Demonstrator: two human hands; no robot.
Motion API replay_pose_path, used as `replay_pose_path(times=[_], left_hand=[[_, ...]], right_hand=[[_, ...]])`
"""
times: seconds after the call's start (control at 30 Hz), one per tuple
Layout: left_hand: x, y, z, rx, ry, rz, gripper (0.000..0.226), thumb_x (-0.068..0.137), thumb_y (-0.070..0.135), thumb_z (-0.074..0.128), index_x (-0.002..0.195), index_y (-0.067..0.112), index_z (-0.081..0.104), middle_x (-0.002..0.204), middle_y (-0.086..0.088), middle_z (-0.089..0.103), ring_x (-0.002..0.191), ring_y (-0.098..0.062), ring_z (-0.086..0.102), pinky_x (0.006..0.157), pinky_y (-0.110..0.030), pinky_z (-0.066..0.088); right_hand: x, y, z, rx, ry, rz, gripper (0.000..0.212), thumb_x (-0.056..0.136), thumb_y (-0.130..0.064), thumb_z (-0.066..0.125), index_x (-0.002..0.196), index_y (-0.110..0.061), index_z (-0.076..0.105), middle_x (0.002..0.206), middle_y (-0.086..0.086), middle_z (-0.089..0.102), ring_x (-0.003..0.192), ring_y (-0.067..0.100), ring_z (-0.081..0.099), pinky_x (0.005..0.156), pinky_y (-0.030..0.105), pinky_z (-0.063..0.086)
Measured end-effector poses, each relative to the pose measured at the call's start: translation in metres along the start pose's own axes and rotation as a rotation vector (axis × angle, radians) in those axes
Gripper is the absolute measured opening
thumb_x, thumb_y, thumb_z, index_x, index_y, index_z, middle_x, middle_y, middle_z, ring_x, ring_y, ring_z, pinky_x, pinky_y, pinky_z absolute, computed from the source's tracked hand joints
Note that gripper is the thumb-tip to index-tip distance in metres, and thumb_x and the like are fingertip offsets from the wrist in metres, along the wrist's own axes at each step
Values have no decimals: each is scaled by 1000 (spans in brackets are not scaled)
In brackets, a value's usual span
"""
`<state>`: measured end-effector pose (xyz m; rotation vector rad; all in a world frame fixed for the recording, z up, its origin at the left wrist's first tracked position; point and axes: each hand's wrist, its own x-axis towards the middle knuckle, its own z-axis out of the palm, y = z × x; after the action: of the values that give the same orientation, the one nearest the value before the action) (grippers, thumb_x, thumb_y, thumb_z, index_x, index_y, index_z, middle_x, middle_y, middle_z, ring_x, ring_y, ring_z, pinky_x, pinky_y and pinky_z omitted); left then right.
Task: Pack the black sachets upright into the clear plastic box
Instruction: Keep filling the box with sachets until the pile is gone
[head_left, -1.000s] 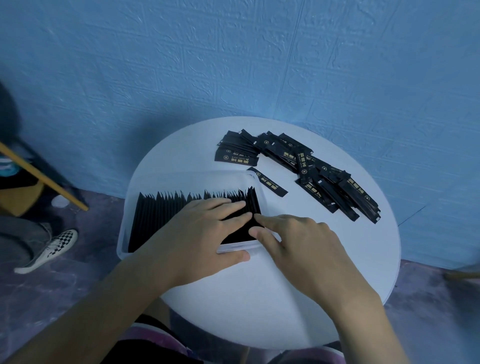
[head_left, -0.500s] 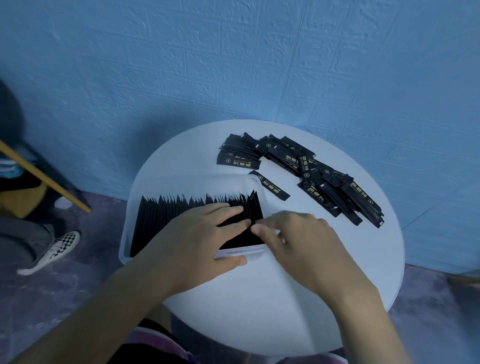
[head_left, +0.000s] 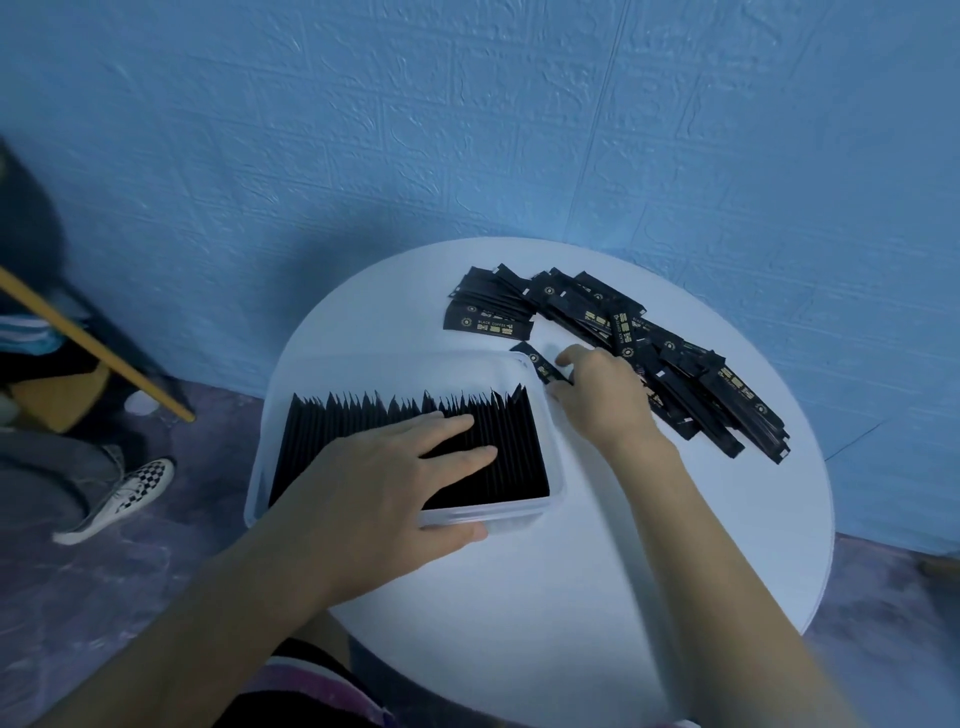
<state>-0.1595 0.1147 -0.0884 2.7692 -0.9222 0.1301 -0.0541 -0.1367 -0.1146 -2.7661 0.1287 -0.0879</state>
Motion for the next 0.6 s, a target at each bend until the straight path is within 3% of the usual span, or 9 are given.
replay_pose_path(times=[0.17,0.27,0.33,0.4,0.5,0.6], left_hand=[[5,-1,0,-26,-4,7,64,85,74,44,141,44,50,151,16,47,136,-8,49,97,-36,54],[10,3,-2,-45,-2,6,62,83,72,46,137,43,55,147,14,52,133,-9,53,94,-35,55],[15,7,-2,-42,8,14,63,83,71,44,137,41,57,147,11,53,133,-10,52,97,-34,51],[18,9,-4,-61,-14,-1,70,82,75,39,143,43,49,155,13,43,143,-8,40,108,-31,39],[9,3,-8,-113,-47,-62,88,74,93,31,150,49,35,161,22,25,148,1,19,116,-28,21],[-7,-16,-16,-129,79,-136,83,81,92,22,144,45,48,153,23,41,143,1,30,115,-37,35]], right_hand=[[10,-6,-17,153,-188,-10,4,90,-21,65,91,-22,62,80,-5,65,71,17,59,66,28,40],[25,-19,-22,252,-120,-128,18,92,-17,65,77,-27,61,79,-7,65,76,16,60,70,28,43],[39,-29,-21,244,-82,-191,13,89,-20,71,78,-24,66,80,-8,67,82,16,60,68,26,43],[53,-36,-16,241,-96,-215,10,86,-23,76,80,-18,69,80,-6,68,82,16,60,63,19,40],[68,-36,-6,211,-123,-246,10,85,-20,77,83,-14,69,89,-1,70,88,22,62,69,29,44],[73,-31,-2,211,-142,-255,11,86,-15,75,93,-12,67,92,1,66,87,23,60,80,36,48]])
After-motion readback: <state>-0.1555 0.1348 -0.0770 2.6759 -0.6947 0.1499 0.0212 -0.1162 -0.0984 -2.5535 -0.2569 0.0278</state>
